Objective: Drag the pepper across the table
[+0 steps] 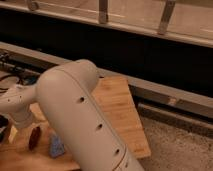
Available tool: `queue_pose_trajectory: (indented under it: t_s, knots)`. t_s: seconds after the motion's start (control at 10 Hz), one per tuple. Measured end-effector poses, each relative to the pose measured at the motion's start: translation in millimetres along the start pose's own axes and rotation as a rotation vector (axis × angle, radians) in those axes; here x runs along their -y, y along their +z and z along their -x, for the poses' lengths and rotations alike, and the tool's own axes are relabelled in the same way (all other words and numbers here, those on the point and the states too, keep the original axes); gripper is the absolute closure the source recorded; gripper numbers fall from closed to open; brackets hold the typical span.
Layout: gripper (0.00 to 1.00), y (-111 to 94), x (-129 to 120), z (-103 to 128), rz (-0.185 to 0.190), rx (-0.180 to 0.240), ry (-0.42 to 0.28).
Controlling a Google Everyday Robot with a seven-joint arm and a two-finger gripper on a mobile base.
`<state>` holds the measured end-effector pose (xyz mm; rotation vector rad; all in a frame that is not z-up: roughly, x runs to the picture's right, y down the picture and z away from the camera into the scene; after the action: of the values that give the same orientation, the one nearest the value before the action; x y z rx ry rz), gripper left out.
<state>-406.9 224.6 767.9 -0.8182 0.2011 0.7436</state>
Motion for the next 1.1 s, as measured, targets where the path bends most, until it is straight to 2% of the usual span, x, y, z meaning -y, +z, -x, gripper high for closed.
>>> queue_pose_trajectory:
  t_s: [0.1, 0.3, 0.5, 0.6, 0.7, 1.1]
  knots:
    - [0.00, 0.3, 1.9, -1.2, -0.001, -0.017, 0.002]
    - [0.00, 15.3, 2.3, -3.2, 0.008, -0.050, 0.002]
    - [0.00, 42.6, 5.9, -5.7, 0.041, -0.087, 0.006]
    - [0.00, 50.7, 6.6, -4.4, 0.065, -0.091, 0.009]
    - [0.05, 54.2, 4.0, -4.3, 0.078, -0.089, 0.005]
    - [0.47, 49.4, 6.8, -4.4, 0.076, -0.089, 0.008]
